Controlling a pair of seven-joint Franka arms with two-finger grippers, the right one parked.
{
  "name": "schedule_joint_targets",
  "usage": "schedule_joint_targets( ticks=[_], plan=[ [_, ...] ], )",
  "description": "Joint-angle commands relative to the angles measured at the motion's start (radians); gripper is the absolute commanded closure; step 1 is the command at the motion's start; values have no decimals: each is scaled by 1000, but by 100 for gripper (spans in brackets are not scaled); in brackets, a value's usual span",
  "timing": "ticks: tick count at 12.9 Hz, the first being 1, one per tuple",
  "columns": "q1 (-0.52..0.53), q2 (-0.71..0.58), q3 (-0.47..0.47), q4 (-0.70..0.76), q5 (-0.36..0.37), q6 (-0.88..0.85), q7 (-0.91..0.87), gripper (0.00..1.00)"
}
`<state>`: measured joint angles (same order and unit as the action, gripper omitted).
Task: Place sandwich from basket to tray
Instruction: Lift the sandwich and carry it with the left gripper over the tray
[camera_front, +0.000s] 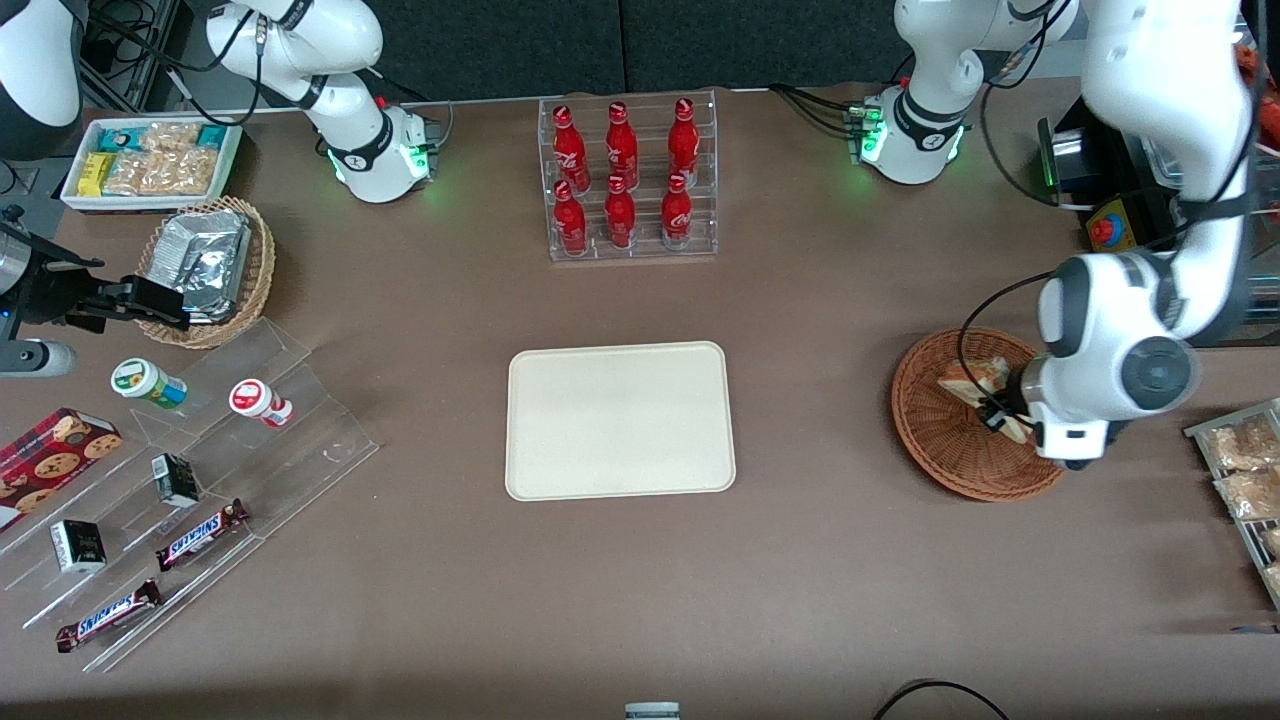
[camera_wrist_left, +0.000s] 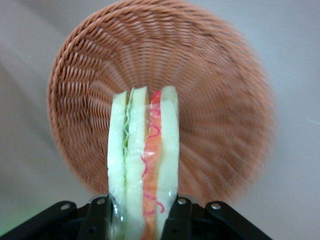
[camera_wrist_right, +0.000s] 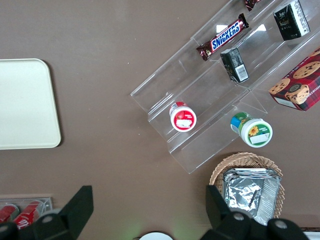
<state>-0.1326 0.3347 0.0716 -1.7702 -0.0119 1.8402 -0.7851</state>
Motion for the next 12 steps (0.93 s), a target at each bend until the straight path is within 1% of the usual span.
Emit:
schedule_joint_targets(
  ticks=[1,2,4,6,9,10,12],
  plan=[
    [-74,44,-24,245,-95,-176,-31,100],
    [-112,44,-26,262,-124,-176,-52,100],
    [-244,55,-27,284,-123,-165,-45,100],
    [-356,128,-27,357,-123,-125,-45,100],
    [-473,271,-27,484,-128,-105,-42,100],
    [-502,309,-27,509,-128,-89,-40,100],
    [-553,371,-27,512,-123,15,15,100]
  ],
)
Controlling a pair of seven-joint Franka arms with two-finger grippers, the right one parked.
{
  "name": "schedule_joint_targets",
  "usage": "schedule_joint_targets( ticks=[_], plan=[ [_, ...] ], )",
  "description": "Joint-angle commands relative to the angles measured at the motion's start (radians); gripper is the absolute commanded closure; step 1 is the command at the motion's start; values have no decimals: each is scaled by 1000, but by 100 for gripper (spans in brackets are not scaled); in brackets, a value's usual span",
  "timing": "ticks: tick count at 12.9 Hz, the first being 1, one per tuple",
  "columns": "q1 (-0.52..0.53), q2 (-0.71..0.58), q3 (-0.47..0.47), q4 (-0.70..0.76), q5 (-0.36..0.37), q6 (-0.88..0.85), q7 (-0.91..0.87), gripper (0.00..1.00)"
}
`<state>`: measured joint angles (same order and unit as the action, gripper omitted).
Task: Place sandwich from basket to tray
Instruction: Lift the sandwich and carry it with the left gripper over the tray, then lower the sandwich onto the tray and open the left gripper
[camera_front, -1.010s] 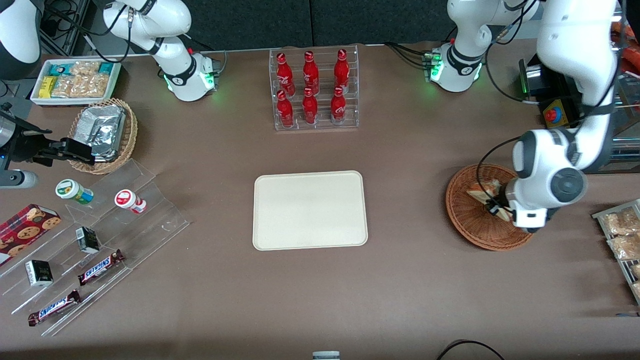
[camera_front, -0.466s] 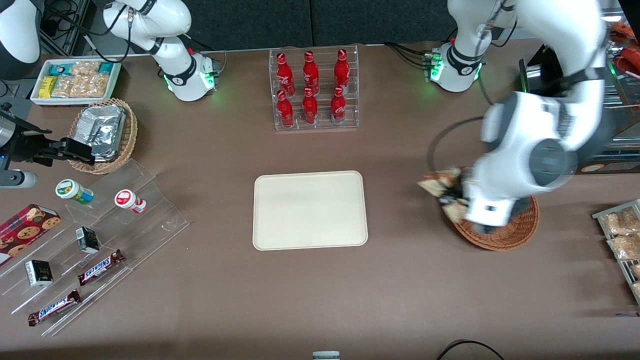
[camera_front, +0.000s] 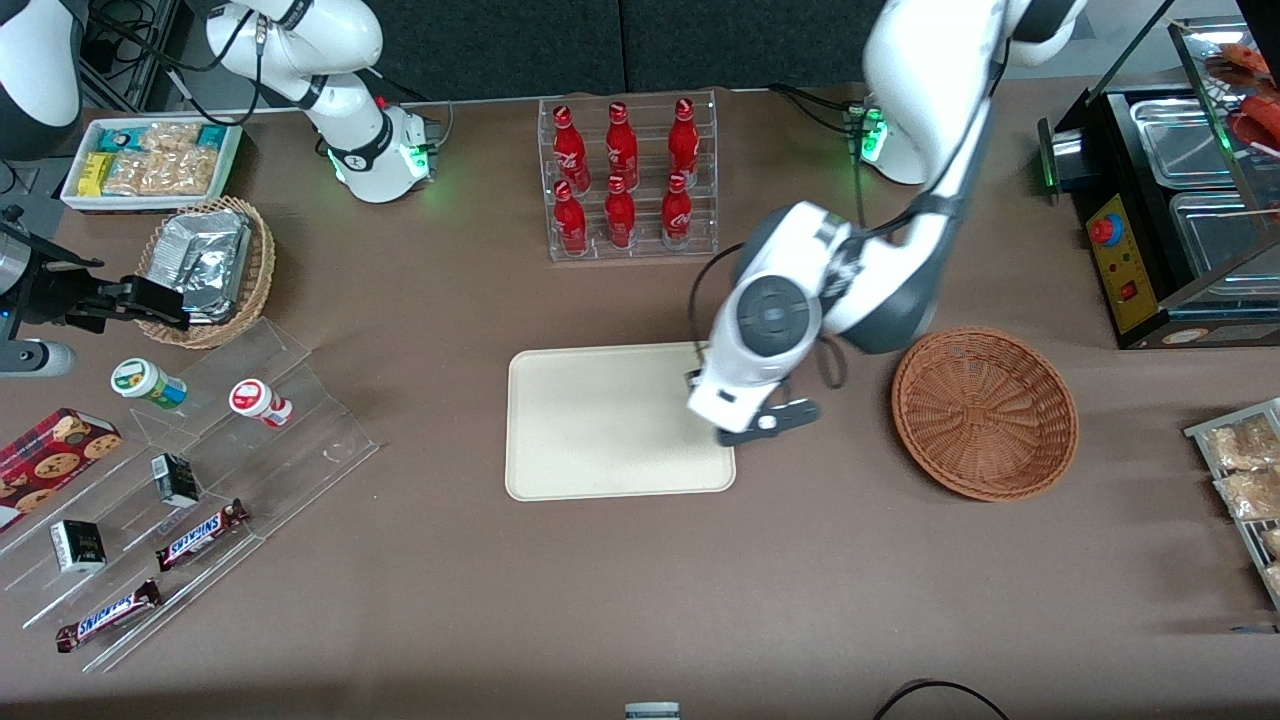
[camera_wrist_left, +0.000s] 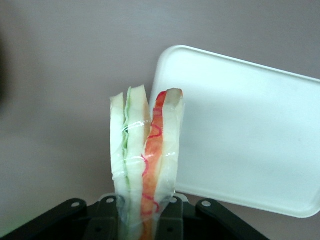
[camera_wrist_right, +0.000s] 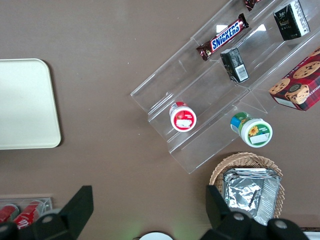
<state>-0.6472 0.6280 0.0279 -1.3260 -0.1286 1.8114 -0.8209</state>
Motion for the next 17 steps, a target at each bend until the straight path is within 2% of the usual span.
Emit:
schedule_joint_targets(
  ticks=[1,3,5,8,15,16,17],
  plan=[
    [-52,100,17,68,-3,84,99,100],
    [-86,143,17,70,-3,144,230,100],
    [-121,188,17,74,-3,199,244,100],
    [-167,260,17,119,-2,241,233,100],
    [-172,341,17,142,-2,374,142,100],
    [-172,343,18,142,-2,374,135,82],
    [-172,338,18,142,0,367,135,18]
  ],
)
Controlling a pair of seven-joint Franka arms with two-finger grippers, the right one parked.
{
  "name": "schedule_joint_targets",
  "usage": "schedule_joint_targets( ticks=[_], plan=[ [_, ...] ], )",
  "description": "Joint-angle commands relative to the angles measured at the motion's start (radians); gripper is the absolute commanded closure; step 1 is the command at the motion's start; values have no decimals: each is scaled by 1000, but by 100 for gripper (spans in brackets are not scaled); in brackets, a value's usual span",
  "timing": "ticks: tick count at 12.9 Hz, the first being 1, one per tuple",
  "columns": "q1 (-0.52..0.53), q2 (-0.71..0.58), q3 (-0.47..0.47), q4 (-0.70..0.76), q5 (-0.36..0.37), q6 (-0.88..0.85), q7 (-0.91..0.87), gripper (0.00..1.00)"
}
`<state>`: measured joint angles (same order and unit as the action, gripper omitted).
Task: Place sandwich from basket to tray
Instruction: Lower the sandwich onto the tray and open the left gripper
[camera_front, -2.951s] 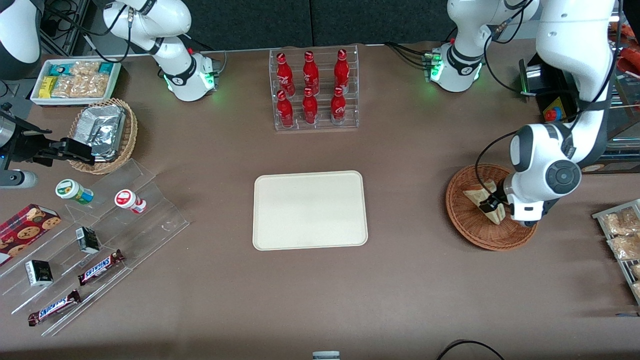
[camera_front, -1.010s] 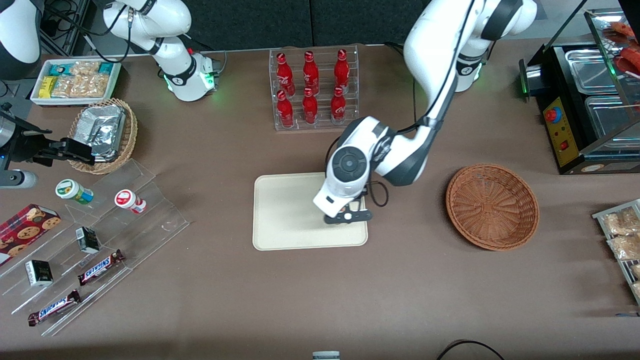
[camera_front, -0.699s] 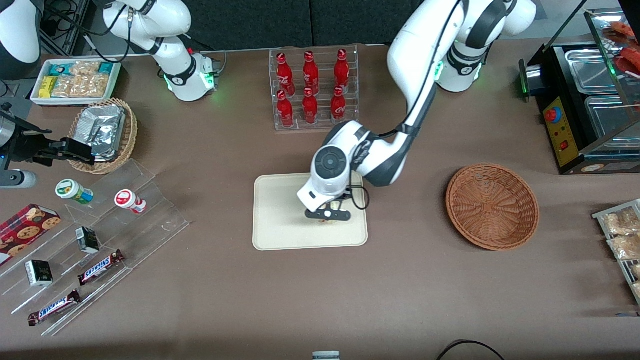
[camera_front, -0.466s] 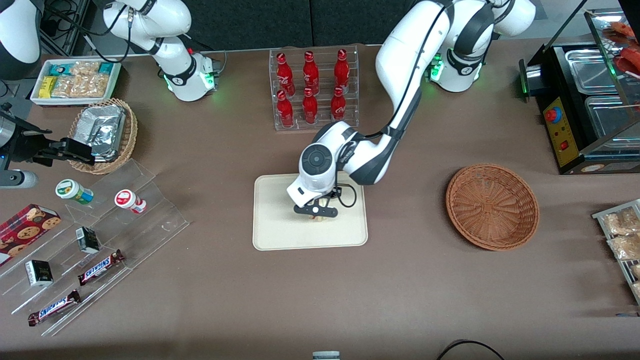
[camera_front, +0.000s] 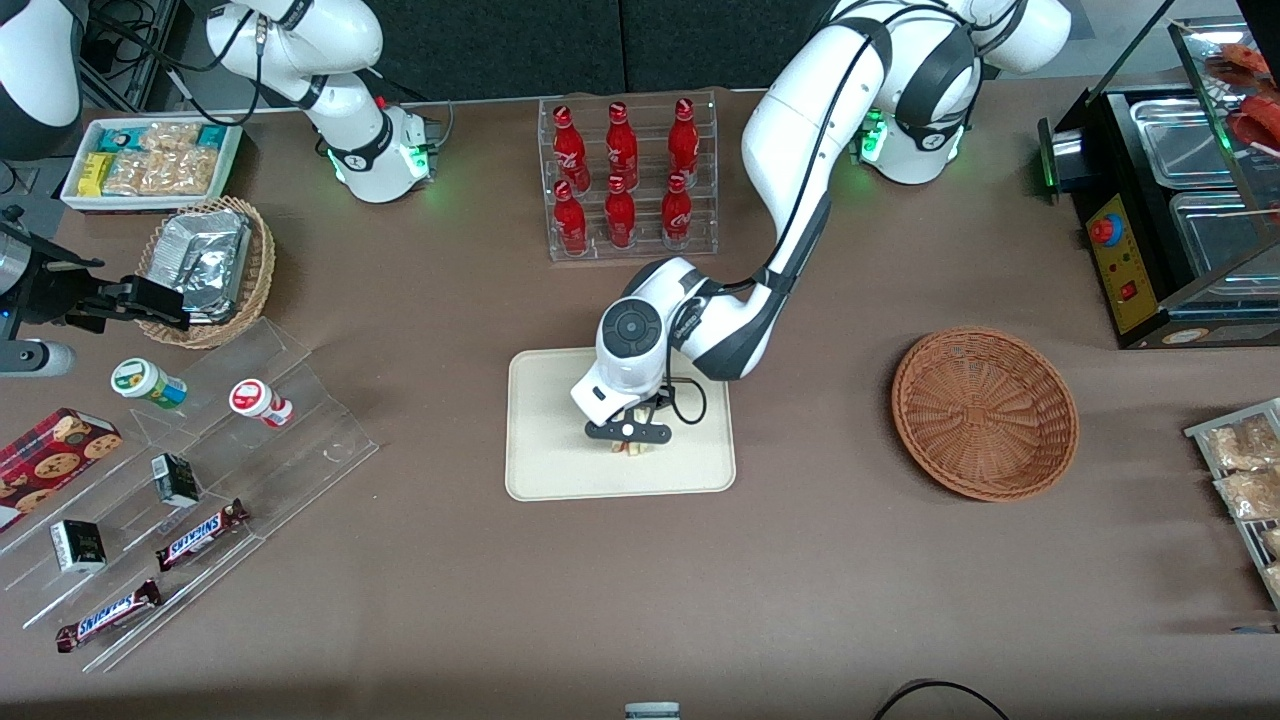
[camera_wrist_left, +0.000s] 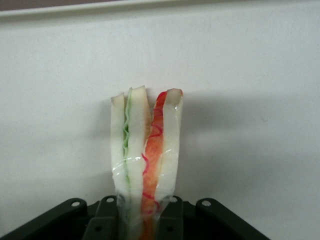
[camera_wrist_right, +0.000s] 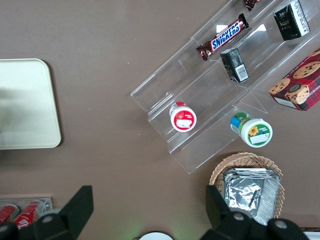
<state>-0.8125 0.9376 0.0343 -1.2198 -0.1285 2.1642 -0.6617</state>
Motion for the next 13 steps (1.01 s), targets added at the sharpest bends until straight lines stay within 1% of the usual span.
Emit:
schedule_joint_targets(
  ticks=[1,3,4,5,7,8,10,11,13],
  plan=[
    [-8,18,13,36,3,2,-26,0],
    [-1,-29,21,39,3,-76,-24,0],
    [3,-66,29,37,10,-84,-24,0],
    [3,-113,54,28,21,-116,-22,0],
    [15,-204,65,23,21,-289,-15,0],
    [36,-256,68,-4,21,-340,-9,0],
    [90,-403,68,-134,21,-346,25,0],
    [119,-481,68,-214,23,-346,92,0],
    [226,-644,68,-384,23,-342,262,0]
  ],
)
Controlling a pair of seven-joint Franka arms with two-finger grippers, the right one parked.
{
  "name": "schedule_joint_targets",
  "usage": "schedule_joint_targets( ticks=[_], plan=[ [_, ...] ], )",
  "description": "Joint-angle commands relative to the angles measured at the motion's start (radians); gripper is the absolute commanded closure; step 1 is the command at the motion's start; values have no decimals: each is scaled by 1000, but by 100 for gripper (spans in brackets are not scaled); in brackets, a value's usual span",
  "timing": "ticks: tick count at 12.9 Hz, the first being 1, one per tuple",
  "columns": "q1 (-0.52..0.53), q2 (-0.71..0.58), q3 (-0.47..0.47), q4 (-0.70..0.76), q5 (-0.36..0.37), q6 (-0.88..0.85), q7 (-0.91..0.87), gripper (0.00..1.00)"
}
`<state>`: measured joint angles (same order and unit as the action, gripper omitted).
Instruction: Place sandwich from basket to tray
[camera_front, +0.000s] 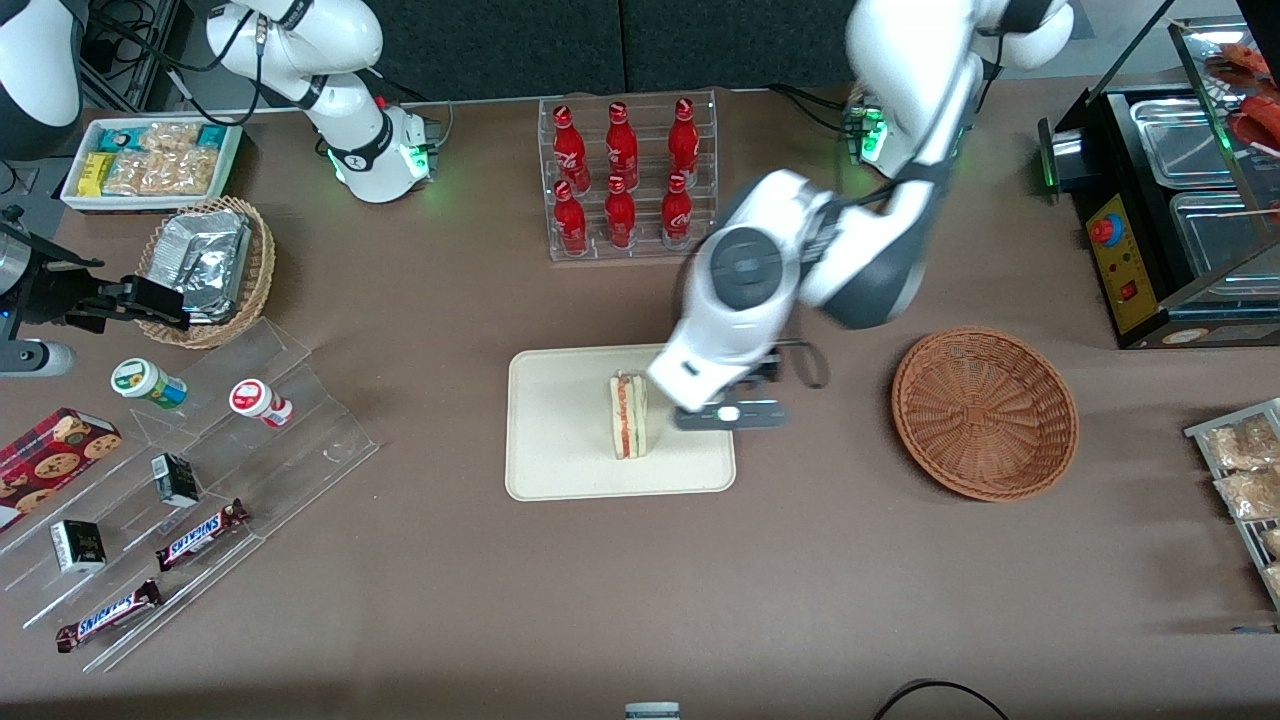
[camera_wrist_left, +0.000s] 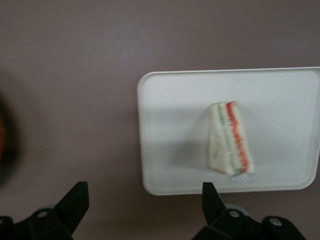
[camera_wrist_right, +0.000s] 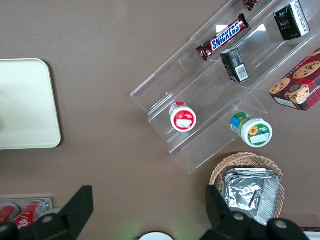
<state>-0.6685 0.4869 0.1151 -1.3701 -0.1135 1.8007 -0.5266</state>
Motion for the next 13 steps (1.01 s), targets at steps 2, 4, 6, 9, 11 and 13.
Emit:
schedule_joint_targets(
  ticks=[2,4,6,9,11,13],
  plan=[
    [195,-311,-12,-370,8,25,306,0],
    [327,-385,-12,-460,8,29,478,0],
    [441,-462,-12,-523,9,23,618,0],
    [506,-583,-11,-540,43,-41,649,0],
    [521,-626,-11,-492,92,-108,637,0],
    [521,-611,-11,-394,95,-176,599,0]
  ],
)
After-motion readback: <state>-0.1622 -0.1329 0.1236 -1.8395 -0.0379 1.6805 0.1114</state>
